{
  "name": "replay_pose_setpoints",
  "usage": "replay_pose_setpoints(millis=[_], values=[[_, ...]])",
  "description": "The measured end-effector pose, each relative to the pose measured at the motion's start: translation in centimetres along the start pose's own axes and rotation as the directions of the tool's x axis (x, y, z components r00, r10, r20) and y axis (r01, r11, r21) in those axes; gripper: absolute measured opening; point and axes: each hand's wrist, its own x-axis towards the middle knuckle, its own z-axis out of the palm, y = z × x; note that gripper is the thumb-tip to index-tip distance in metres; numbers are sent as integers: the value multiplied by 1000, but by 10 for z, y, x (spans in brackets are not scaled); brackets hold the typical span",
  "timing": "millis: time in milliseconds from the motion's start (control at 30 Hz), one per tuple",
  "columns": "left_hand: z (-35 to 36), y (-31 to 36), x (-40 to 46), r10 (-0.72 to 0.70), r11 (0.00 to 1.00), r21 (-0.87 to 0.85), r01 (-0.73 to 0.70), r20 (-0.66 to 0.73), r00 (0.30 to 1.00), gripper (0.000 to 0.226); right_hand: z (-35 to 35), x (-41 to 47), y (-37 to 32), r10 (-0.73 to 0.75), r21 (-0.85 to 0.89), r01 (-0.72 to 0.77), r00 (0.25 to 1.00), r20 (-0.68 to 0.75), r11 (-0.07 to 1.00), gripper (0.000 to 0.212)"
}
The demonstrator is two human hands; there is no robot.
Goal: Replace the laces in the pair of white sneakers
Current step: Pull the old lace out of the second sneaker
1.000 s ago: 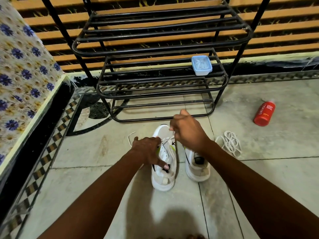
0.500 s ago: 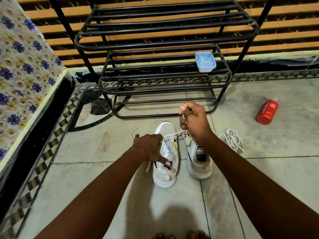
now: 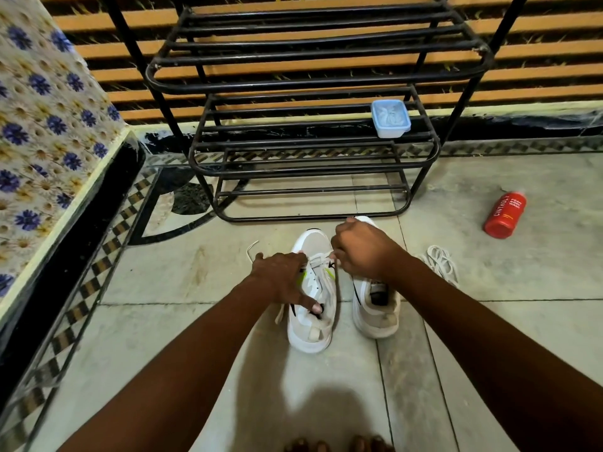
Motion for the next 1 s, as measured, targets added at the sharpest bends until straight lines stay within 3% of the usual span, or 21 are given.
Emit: replay_pose_setpoints(millis=[100, 267, 500, 600, 733, 833, 900, 1000], values=[[-1, -1, -1, 3, 1000, -9, -3, -23, 1000, 119, 0, 2, -6, 28, 24, -25, 991, -129, 999, 26], [-1, -1, -3, -11, 999, -41, 11, -4, 1000, 128, 17, -3, -13, 93, 95, -80, 986, -140, 992, 25], [-1, -3, -6, -30, 996, -79, 30, -5, 1000, 132, 18, -3, -12, -83, 205, 113, 985, -150, 972, 34], [-1, -3, -8, -37, 996, -86, 37, -1, 999, 132, 17, -3, -10, -72, 257, 123, 978, -198, 959, 30], [3, -6, -8, -29, 997, -76, 30, 9, 1000, 134, 1, -11, -9, 125, 526, 97, 920, -370, 845, 36], [8, -8, -3, -8, 996, -88, 8, -4, 1000, 133, -30, -10, 5, 253, 544, 83, 820, -514, 835, 39], [11, -11, -1, 3, 994, -111, -7, -34, 999, 132, -37, -5, 13, 317, 546, 12, 804, -503, 838, 38], [20, -21, -1, 27, 983, -178, -41, -78, 997, 127, -23, 1, 9, 322, 565, -52, 863, -390, 824, 41]])
